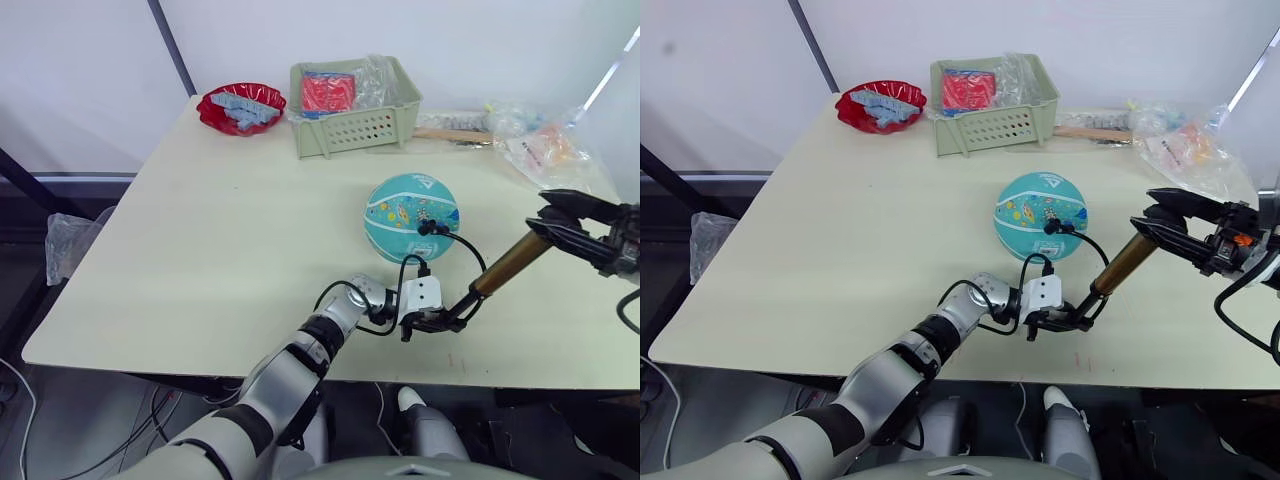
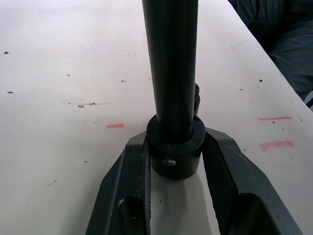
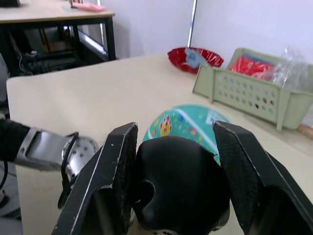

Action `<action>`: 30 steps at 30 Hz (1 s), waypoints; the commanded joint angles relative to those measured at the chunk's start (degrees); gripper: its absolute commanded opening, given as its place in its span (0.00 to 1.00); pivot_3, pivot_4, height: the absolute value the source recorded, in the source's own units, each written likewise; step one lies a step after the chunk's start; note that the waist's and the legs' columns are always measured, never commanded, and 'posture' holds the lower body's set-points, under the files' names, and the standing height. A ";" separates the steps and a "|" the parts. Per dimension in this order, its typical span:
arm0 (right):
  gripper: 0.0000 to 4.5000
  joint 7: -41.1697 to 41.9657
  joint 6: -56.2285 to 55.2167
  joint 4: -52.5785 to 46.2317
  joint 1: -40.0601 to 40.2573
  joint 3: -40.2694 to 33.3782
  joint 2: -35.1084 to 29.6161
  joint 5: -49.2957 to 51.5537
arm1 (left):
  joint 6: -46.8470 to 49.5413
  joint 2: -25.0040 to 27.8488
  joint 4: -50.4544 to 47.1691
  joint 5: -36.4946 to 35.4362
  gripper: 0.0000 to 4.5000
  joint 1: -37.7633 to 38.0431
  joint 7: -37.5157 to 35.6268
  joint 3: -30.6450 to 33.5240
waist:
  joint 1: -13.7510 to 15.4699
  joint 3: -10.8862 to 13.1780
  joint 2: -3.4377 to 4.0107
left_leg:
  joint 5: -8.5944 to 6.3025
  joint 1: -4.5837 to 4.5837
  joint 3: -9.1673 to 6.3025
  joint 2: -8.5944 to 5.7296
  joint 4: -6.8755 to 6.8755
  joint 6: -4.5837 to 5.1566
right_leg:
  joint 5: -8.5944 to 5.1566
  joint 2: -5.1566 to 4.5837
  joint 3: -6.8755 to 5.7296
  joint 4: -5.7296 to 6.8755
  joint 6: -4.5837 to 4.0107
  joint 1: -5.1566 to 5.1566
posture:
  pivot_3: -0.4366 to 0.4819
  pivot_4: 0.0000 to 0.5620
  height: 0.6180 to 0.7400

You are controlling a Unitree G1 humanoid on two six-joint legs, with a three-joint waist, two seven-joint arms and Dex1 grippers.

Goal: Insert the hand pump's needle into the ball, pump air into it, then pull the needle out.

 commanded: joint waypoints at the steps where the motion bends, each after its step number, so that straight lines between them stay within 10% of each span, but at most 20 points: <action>1: 0.43 -1.81 0.58 -0.56 -3.53 -7.27 -2.45 3.51 | 4.32 4.35 7.05 5.90 0.23 3.78 1.19 -3.47 | 0.00 0.03 0.01 | 0.00 0.00 0.02 -0.01 0.00 0.00 | 0.00 -0.01 0.02 0.00 0.00 0.00 | 0.48 0.27 0.98; 30: 0.43 -0.59 -9.65 3.23 11.63 19.68 12.48 -18.11 | 4.26 4.61 7.01 5.95 0.23 3.68 1.63 -3.39 | -0.08 -0.86 -1.02 | -0.01 0.21 -0.09 0.13 -0.06 -0.02 | -0.02 0.11 0.07 0.03 -0.04 0.09 | 0.48 0.27 0.98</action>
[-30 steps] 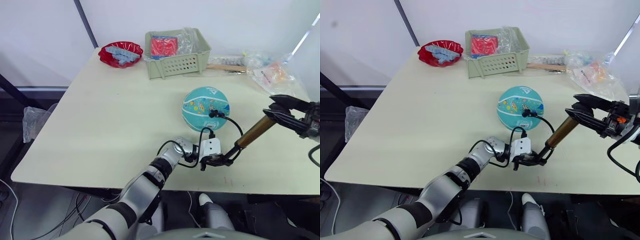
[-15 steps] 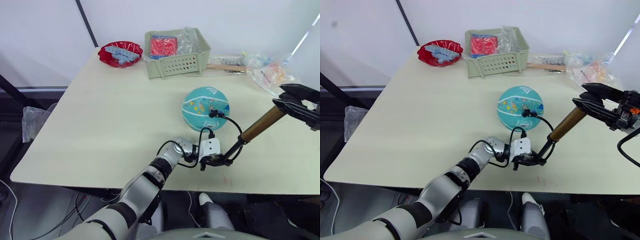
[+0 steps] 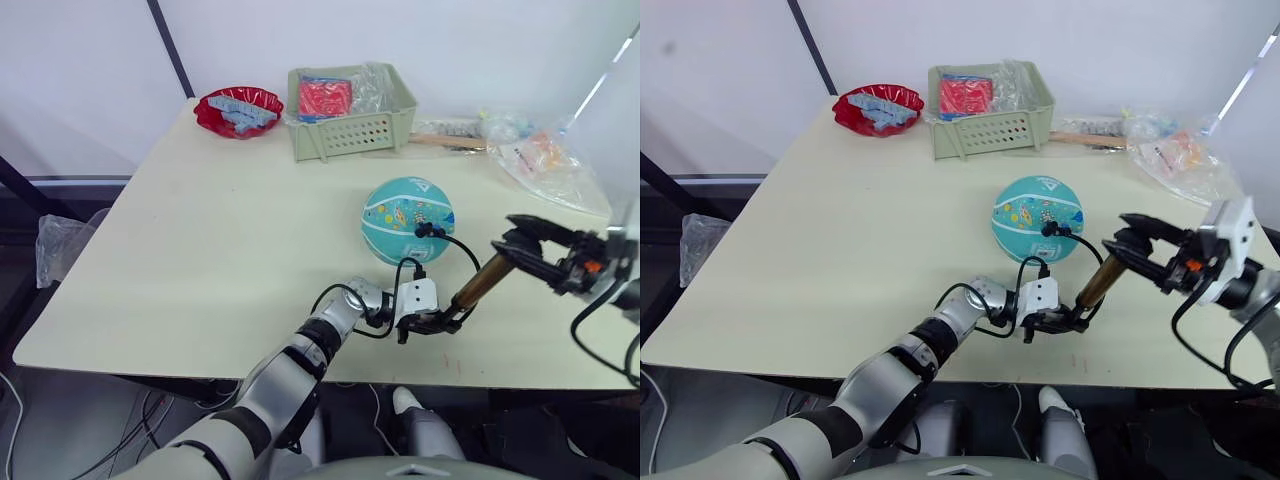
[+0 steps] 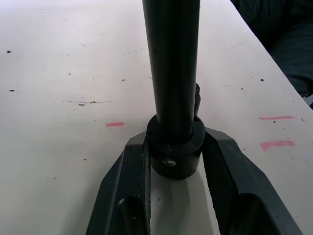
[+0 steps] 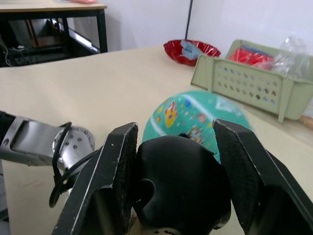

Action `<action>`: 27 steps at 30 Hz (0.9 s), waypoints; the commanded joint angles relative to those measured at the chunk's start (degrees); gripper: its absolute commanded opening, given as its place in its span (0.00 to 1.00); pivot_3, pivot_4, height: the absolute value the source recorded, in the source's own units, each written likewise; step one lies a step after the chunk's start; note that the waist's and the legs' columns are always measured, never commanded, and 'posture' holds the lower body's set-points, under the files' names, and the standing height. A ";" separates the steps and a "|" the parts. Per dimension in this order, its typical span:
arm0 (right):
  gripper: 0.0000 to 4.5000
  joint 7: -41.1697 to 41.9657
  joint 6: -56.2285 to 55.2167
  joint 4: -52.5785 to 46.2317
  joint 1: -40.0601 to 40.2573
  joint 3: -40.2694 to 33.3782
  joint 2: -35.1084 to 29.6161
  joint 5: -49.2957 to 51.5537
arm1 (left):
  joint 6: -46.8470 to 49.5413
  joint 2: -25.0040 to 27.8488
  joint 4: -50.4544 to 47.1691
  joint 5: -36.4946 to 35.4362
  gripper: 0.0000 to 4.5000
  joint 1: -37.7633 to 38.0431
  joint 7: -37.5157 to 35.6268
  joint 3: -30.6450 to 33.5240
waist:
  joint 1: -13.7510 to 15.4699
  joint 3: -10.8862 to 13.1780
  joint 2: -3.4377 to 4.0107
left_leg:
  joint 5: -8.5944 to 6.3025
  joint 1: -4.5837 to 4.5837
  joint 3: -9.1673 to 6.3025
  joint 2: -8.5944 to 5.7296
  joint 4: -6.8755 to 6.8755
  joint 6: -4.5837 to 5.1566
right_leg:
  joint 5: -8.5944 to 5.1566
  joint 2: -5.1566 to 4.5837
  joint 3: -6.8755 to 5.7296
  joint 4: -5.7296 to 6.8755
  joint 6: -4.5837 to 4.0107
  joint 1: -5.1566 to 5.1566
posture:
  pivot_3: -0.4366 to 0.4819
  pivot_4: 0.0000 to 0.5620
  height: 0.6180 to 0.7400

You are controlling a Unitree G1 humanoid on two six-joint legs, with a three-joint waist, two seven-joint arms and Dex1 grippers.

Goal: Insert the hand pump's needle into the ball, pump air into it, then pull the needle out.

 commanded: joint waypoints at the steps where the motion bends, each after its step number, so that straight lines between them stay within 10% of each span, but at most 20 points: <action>1: 0.43 1.78 -0.62 4.75 5.21 8.48 2.28 -5.57 | 4.24 4.02 6.78 5.73 0.23 2.65 0.75 -3.33 | -0.02 -0.09 0.03 | 0.00 0.00 0.00 0.00 0.00 0.00 | 0.00 0.00 0.00 0.00 0.00 0.00 | 0.48 0.27 0.98; 11: 0.43 1.82 -2.26 5.28 5.56 9.84 4.97 -6.99 | 4.28 3.77 6.83 5.73 0.23 2.41 0.72 -3.43 | 0.01 -0.23 0.14 | 0.00 0.03 -0.02 0.02 -0.03 0.00 | -0.02 0.08 0.00 0.00 -0.03 0.00 | 0.48 0.27 0.98; 27: 0.43 1.13 6.25 -0.23 -4.43 -9.34 -5.05 8.55 | 4.40 3.57 6.82 5.76 0.23 2.44 0.56 -3.49 | 0.05 0.51 0.96 | 0.00 -0.12 0.11 -0.19 0.01 0.01 | -0.02 -0.09 0.05 -0.02 0.01 -0.08 | 0.48 0.27 0.98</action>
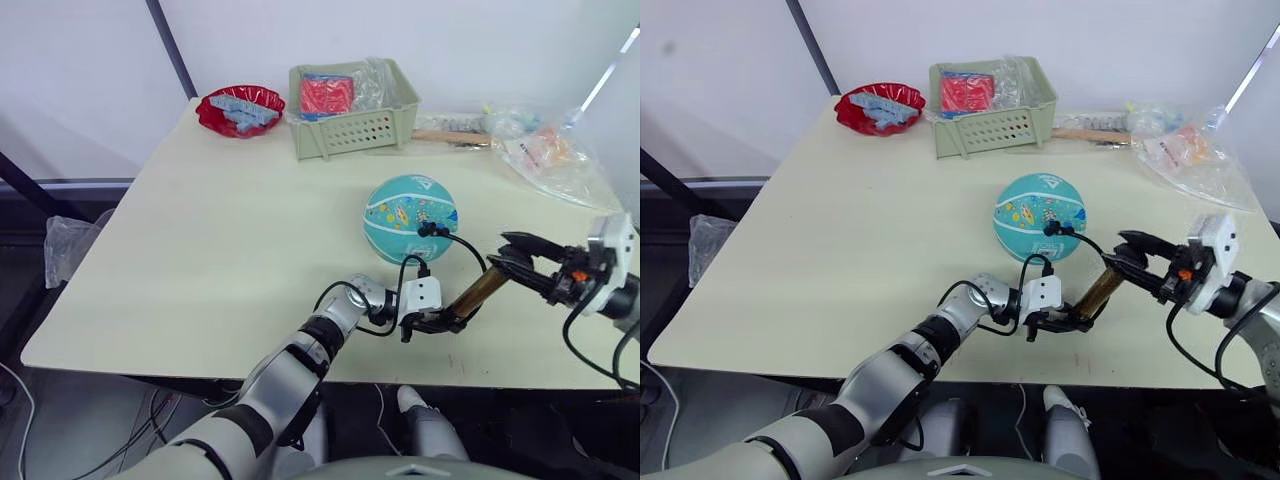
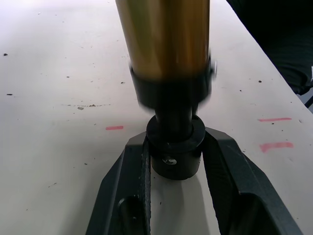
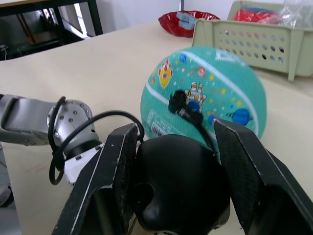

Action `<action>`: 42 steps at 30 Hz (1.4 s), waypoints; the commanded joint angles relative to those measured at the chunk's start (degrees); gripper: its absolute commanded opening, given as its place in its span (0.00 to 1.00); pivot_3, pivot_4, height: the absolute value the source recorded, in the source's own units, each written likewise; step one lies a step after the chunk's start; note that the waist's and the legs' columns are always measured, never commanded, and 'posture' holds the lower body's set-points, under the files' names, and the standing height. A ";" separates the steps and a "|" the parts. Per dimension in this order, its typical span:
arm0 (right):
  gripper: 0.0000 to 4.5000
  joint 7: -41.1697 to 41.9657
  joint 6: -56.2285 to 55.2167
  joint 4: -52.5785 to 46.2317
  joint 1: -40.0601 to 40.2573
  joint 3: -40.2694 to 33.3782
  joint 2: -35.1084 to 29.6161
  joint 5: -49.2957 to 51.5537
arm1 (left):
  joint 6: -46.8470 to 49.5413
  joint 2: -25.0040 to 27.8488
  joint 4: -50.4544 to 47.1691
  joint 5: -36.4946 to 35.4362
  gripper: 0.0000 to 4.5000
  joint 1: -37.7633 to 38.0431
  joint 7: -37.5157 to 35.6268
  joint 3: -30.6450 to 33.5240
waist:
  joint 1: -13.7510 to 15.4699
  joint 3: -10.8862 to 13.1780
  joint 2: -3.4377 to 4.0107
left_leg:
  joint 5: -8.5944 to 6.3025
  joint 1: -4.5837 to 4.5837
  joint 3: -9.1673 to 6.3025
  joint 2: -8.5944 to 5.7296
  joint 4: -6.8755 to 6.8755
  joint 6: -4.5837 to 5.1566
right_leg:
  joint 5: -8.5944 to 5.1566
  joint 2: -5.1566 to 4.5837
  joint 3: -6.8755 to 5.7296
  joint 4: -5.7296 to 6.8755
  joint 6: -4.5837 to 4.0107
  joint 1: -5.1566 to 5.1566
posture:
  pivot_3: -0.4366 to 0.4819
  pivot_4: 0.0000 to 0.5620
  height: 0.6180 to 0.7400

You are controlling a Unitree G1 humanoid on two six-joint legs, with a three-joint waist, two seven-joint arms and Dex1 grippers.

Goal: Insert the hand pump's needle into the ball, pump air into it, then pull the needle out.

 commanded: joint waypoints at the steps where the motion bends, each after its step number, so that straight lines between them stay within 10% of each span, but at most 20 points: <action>1: 0.43 0.09 1.85 -2.28 -2.91 -7.42 -2.71 6.27 | 4.39 4.14 6.98 6.02 0.23 3.30 1.51 -3.52 | 0.00 0.01 0.00 | 0.00 0.00 0.00 0.00 0.00 0.00 | 0.00 0.00 0.00 0.00 0.00 0.00 | 0.48 0.27 0.98; 17: 0.43 -3.77 11.38 -2.12 -10.70 -16.75 -10.57 17.35 | 4.45 3.63 7.18 6.02 0.23 3.17 1.56 -3.59 | 0.12 0.22 -0.15 | -0.16 0.09 0.86 0.04 -0.01 0.25 | 0.07 0.04 0.97 0.03 0.14 -0.30 | 0.48 0.27 0.98; 42: 0.43 2.30 5.64 -0.49 2.74 4.86 0.27 4.43 | 4.51 3.68 6.93 6.01 0.23 3.41 1.90 -3.25 | 0.08 -1.98 -1.74 | -1.16 1.09 1.35 0.09 -0.02 0.38 | 0.29 0.76 4.01 0.00 0.29 -0.87 | 0.48 0.27 0.98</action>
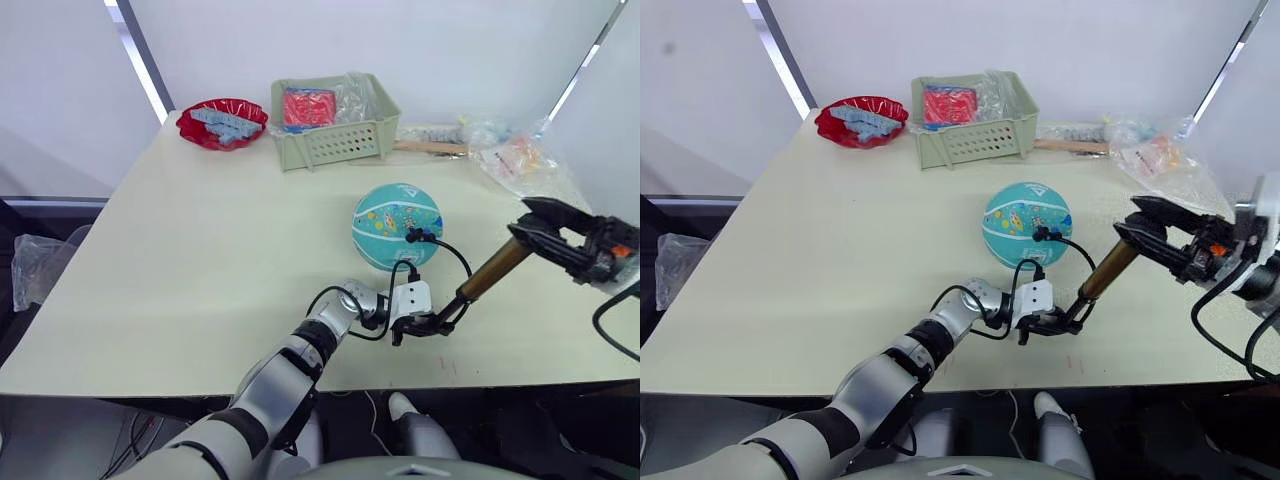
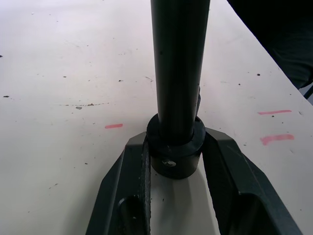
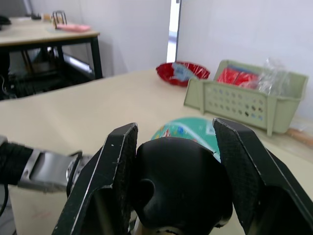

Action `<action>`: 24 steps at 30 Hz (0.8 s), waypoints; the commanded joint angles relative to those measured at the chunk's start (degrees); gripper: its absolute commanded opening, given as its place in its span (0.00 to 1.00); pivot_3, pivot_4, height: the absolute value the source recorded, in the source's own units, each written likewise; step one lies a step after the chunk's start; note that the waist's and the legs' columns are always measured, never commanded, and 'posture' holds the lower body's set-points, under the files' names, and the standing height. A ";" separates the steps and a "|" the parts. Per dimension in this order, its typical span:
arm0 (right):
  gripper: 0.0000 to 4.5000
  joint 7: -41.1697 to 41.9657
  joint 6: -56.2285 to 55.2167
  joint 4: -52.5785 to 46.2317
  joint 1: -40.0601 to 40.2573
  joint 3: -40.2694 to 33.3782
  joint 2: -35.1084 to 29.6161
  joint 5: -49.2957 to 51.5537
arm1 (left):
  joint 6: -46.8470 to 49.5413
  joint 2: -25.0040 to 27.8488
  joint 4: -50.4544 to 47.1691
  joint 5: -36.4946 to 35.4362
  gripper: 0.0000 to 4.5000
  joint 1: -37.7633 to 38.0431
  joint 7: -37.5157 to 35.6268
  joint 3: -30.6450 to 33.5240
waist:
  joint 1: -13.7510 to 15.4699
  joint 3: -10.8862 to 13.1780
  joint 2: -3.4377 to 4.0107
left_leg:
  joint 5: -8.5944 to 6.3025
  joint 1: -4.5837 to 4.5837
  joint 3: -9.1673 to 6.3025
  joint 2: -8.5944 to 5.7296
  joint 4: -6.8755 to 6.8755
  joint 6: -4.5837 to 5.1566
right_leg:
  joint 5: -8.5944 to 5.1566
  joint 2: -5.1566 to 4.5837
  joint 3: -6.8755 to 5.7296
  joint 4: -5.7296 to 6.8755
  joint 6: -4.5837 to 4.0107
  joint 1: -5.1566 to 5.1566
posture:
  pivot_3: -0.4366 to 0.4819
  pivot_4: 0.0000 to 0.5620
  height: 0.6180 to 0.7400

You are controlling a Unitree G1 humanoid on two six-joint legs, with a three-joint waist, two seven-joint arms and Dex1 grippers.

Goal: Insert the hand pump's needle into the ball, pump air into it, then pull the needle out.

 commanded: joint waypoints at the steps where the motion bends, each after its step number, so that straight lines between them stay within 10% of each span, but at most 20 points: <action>1: 0.43 3.56 1.94 3.13 4.32 8.17 0.96 -3.18 | 4.42 2.17 6.33 5.30 0.23 2.33 1.06 -3.21 | 0.00 0.00 0.02 | 0.00 0.00 -0.06 0.01 0.00 -0.01 | 0.00 -0.02 -0.06 -0.02 -0.01 0.03 | 0.48 0.27 0.98; 24: 0.43 4.45 -4.35 6.63 6.68 13.01 7.42 -10.73 | 4.52 1.82 6.61 5.33 0.23 2.18 1.24 -3.18 | 0.05 0.07 0.61 | -0.08 -0.08 -0.56 -0.03 -0.15 -0.17 | -0.05 -0.28 -0.25 -0.24 -0.09 0.21 | 0.48 0.27 0.98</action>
